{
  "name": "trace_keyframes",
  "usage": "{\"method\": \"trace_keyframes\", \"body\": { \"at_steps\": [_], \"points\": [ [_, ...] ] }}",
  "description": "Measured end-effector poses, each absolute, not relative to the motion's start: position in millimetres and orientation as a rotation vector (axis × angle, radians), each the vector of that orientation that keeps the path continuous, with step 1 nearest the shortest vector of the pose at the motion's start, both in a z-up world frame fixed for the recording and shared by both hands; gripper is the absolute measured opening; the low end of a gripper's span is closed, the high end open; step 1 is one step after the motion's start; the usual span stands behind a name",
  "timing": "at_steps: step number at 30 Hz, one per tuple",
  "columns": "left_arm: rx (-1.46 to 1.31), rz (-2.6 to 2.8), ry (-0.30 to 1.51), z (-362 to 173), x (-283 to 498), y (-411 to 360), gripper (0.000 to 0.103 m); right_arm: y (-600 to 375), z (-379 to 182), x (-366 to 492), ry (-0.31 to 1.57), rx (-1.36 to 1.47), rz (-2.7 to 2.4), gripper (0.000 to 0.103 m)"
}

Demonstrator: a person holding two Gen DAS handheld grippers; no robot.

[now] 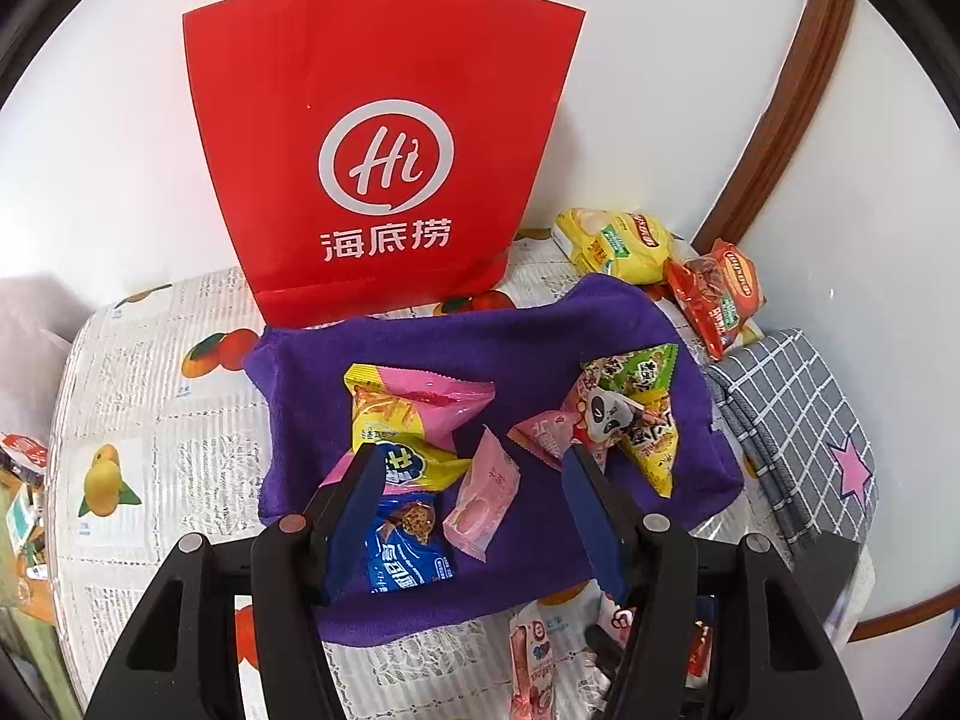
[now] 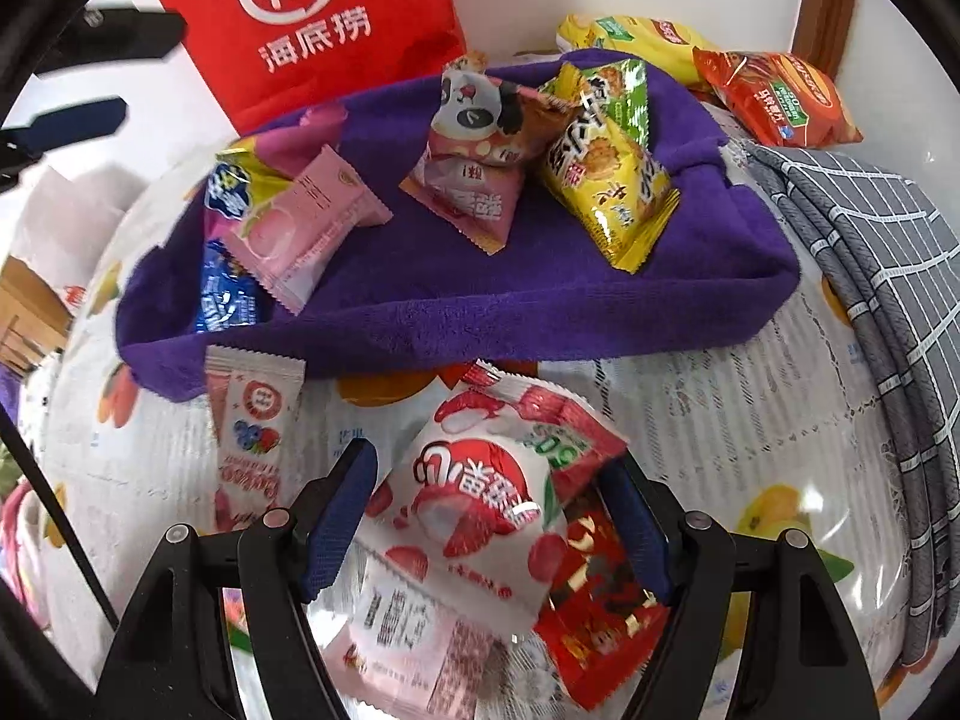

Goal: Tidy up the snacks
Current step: 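Withdraw both tools from the towel back toward the remaining snacks, then grip the red-white candy bag with the right tool while the left tool grips the long pink candy stick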

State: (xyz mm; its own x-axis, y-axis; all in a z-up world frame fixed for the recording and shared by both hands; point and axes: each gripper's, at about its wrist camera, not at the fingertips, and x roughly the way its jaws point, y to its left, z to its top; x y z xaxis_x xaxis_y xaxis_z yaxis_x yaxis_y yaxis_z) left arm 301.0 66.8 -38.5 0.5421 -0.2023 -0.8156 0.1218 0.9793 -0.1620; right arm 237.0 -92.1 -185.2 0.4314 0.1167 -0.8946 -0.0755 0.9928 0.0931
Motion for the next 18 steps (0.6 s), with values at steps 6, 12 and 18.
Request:
{"method": "trace_keyframes", "body": {
  "at_steps": [6,12,18],
  "points": [
    [-0.107,-0.187,0.974,-35.6,300.7,73.8,0.059,-78.2,-185.6,234.8,1.073,-0.057,0.082,0.053],
    [-0.129,-0.179,0.975,-35.5,302.7,81.3,0.059,-98.8,-172.3,223.2,1.053,0.065,0.162,0.034],
    [-0.105,-0.152,0.969,-35.7,301.0,78.7,0.059,-117.9,-150.0,202.9,0.998,0.141,0.208,0.028]
  ]
}}
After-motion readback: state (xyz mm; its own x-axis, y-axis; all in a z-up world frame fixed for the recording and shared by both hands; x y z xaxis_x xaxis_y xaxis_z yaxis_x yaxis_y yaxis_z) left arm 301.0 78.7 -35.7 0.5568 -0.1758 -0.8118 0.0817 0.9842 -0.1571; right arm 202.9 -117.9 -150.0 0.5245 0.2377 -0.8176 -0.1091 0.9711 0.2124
